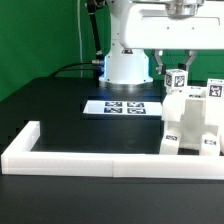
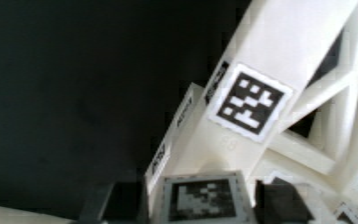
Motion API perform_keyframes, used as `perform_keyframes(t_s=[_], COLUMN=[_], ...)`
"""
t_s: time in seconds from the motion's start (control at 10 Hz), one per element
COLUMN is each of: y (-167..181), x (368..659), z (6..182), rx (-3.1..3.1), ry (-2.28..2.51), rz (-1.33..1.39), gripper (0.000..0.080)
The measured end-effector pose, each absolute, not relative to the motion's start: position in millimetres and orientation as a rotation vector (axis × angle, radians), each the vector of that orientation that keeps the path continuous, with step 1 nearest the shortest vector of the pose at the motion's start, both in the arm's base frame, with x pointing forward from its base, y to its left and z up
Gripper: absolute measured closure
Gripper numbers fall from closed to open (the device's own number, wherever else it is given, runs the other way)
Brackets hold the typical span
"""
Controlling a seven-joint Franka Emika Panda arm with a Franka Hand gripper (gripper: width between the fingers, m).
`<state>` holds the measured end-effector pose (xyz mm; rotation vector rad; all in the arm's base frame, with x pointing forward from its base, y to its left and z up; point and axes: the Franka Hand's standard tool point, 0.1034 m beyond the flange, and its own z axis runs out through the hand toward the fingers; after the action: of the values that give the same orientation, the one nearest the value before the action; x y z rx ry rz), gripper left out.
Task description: Assemble chair
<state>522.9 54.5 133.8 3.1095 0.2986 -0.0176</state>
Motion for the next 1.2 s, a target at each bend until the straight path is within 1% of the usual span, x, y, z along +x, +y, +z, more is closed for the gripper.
perform_keyframes(t_s=[0.5,1.2], y=[59.6,55.7], x=[516.1,525.4], z=[134.1,133.7], rx=[3.112,3.106], ry=[0.309,0.311], rz=[-0.017,0.034], gripper=[0.0514,0.0514])
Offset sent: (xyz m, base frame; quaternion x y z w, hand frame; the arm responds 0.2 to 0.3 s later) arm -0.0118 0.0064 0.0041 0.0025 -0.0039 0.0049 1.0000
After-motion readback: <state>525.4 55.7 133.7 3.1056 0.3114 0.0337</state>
